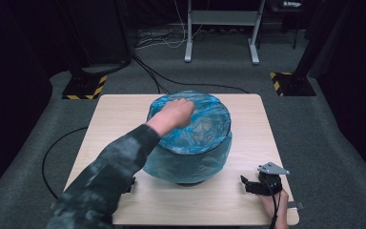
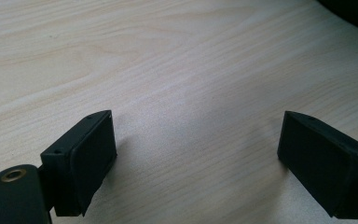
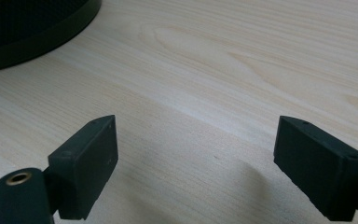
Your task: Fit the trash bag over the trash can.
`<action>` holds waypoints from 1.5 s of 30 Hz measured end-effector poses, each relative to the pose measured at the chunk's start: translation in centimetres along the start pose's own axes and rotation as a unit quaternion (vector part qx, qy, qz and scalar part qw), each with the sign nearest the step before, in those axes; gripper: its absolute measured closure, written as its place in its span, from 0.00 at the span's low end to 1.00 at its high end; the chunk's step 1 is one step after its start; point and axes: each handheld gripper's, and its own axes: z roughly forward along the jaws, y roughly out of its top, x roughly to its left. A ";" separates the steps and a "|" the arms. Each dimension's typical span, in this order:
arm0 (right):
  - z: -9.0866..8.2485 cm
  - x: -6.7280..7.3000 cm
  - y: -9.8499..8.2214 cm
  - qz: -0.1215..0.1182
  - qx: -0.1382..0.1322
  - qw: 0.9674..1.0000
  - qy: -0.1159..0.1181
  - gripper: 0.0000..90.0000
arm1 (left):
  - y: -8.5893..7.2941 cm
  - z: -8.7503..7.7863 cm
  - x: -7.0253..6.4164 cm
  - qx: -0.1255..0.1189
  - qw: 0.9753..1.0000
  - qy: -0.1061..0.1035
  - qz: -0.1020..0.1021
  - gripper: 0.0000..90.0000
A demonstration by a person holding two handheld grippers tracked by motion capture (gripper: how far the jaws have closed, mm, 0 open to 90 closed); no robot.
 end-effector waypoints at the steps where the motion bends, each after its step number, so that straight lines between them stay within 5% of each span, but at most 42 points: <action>1: 0.0 0.0 0.0 -0.001 -0.001 1.000 0.001 0.14 | 0.0 0.0 0.0 0.000 1.000 0.001 -0.001 0.12; 45: -0.2 -0.2 -0.1 0.005 -0.011 1.000 0.012 0.14 | -0.1 -0.1 -0.3 0.002 1.000 0.017 -0.017 0.10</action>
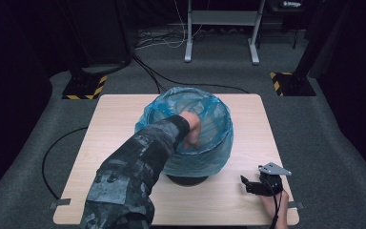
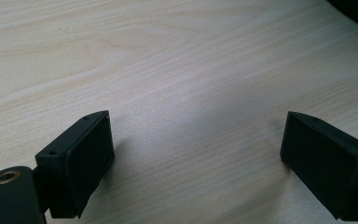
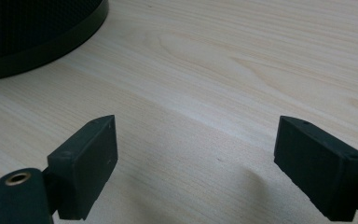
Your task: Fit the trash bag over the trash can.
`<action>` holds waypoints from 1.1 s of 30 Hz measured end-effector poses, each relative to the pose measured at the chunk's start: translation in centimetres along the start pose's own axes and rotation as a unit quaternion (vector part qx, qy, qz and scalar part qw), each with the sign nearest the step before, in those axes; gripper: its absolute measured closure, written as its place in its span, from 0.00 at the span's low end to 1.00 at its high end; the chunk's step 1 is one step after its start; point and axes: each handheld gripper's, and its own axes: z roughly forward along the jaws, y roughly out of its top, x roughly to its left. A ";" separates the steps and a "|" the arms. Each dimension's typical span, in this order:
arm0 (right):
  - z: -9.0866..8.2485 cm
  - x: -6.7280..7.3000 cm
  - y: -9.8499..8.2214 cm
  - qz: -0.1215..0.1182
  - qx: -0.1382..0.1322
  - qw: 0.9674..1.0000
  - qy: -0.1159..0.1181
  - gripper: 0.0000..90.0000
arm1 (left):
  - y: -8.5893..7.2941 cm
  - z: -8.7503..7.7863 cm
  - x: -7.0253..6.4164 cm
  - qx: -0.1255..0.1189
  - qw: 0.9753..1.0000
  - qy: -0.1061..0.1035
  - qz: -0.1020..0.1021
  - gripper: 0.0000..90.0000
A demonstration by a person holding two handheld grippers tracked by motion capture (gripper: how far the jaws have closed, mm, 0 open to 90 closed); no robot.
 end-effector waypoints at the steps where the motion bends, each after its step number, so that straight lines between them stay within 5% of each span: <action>1: 0.0 0.0 0.0 0.001 0.000 1.000 0.000 0.14 | 0.0 0.0 0.0 0.000 1.000 0.000 0.000 0.10; 33: 0.2 0.3 0.1 0.000 0.012 1.000 -0.018 0.13 | 0.0 0.0 -0.1 0.000 1.000 0.003 -0.003 0.10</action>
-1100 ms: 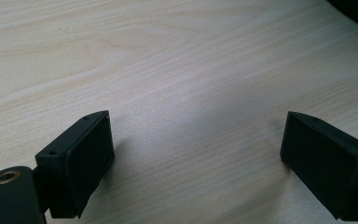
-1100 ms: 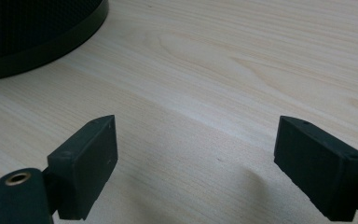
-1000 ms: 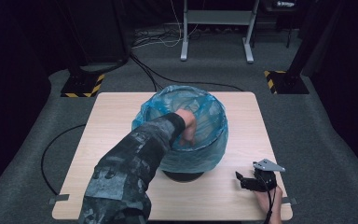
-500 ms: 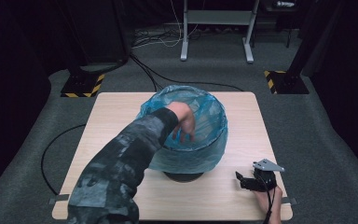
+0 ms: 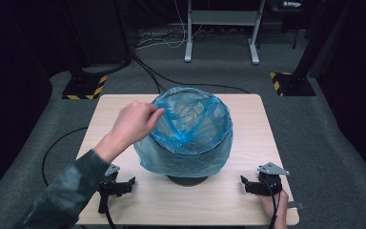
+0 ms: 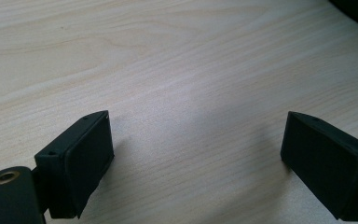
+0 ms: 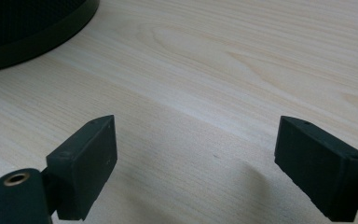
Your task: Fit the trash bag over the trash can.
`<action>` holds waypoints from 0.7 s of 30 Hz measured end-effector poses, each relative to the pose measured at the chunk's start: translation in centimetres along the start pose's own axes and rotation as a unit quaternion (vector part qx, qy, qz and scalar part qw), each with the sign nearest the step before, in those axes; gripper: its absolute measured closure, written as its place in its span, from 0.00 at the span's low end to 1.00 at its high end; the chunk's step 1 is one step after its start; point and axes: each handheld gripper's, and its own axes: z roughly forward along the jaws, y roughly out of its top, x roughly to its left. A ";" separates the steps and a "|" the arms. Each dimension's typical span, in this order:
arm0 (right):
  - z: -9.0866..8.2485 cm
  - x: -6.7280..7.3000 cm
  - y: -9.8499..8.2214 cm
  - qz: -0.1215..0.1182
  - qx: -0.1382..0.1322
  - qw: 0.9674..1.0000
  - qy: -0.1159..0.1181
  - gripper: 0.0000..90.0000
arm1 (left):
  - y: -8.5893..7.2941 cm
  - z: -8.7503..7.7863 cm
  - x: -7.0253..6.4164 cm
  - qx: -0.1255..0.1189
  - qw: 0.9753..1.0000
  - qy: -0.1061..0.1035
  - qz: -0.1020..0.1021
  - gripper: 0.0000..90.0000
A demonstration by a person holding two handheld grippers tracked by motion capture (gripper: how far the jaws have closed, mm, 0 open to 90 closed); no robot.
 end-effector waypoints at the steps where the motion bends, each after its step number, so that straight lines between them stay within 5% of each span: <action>1: 0.0 0.0 0.0 -0.001 0.001 1.000 0.000 0.13 | 0.0 0.0 0.0 0.000 1.000 0.000 0.000 0.10; 21: 0.1 -0.1 0.0 0.005 0.003 1.000 -0.004 0.13 | 0.0 0.0 0.0 0.000 1.000 0.000 0.000 0.10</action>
